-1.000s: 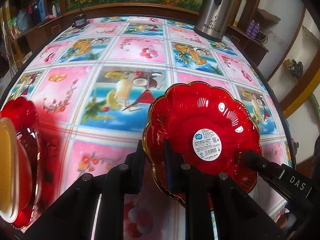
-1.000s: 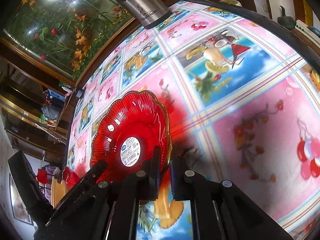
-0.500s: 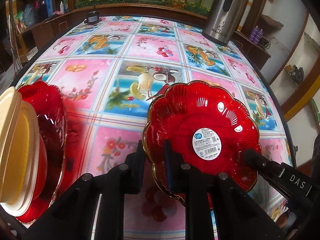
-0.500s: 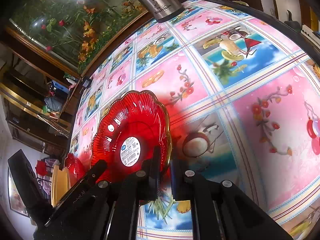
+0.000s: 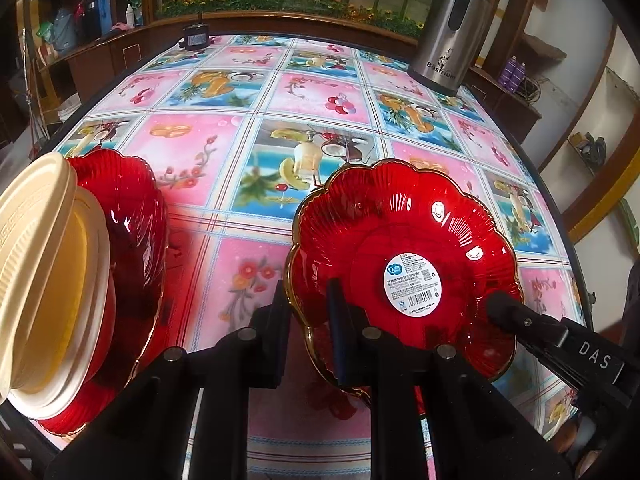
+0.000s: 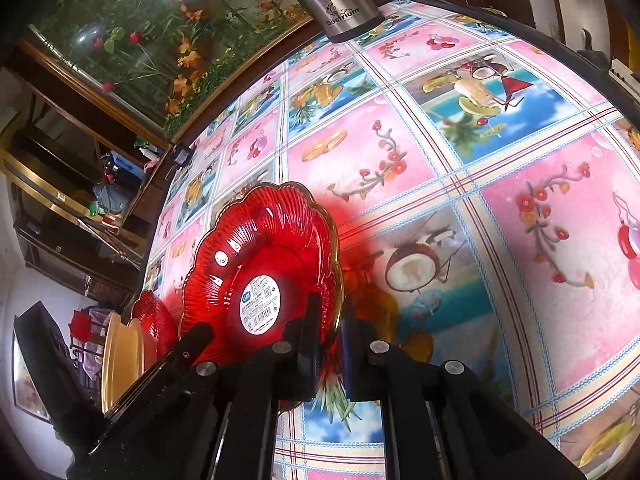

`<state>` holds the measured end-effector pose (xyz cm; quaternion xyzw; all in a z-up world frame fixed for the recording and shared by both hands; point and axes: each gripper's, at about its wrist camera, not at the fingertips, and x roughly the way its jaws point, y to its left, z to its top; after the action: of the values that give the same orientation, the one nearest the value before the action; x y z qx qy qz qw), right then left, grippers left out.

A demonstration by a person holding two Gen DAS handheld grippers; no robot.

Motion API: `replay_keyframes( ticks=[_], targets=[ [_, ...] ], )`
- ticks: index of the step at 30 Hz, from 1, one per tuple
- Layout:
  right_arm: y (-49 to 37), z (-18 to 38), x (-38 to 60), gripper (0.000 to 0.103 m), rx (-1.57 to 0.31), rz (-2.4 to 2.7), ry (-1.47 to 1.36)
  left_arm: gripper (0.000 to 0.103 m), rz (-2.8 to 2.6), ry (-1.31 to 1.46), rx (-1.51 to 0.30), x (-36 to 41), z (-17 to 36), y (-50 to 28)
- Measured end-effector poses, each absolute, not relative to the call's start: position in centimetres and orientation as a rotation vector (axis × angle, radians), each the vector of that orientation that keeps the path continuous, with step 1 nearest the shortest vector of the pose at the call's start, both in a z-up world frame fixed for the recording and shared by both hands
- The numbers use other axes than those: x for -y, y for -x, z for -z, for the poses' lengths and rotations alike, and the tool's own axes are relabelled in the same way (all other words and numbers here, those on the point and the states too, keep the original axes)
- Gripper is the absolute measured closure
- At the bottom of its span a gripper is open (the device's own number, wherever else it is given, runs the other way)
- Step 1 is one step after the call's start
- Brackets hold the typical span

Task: Organize plates and bowls
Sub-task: 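Carry the red plate with the left tool over the plate stack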

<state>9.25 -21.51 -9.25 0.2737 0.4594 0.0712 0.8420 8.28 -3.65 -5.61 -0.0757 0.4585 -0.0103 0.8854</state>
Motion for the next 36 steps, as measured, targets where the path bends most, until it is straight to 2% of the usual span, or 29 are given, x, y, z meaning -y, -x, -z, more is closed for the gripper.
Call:
replay_keyframes(
  ticks=[36],
  targets=[
    [-6.0, 5.7, 18.2, 0.095, -0.882, -0.224, -0.517, 0.088, 0.011, 0.197, -0.844, 0.1, 1.9, -4.4]
  ],
)
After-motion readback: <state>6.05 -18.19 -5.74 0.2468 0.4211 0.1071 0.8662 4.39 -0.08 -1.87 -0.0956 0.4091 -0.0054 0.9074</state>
